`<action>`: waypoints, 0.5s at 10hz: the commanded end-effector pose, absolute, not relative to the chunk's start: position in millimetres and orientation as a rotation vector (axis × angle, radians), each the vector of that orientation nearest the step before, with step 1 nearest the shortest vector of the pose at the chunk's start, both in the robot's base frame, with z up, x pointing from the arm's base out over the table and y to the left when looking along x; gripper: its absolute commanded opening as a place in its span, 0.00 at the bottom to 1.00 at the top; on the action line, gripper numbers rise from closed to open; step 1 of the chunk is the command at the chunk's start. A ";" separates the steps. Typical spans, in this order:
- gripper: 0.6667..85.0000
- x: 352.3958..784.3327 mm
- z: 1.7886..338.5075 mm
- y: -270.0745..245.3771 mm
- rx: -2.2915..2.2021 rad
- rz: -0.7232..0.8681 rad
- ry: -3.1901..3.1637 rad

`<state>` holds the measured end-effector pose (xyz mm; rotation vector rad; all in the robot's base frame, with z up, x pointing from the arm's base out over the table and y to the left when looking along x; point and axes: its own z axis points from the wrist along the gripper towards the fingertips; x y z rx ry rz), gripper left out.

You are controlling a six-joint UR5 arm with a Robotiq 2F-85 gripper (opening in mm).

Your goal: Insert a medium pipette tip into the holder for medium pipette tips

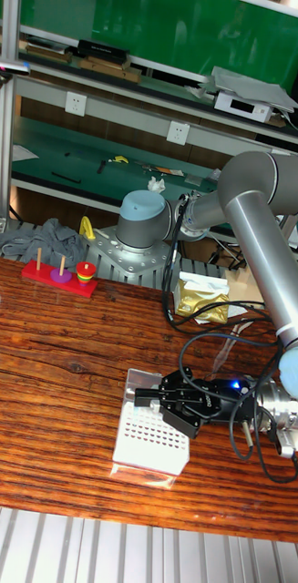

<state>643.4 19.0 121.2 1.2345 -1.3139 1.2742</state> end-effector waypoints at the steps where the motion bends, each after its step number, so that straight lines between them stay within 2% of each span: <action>1: 0.00 640.4 117.6 19.6 1.234 1.259 -1.325; 5: 0.00 640.2 121.3 29.4 1.216 1.259 -1.312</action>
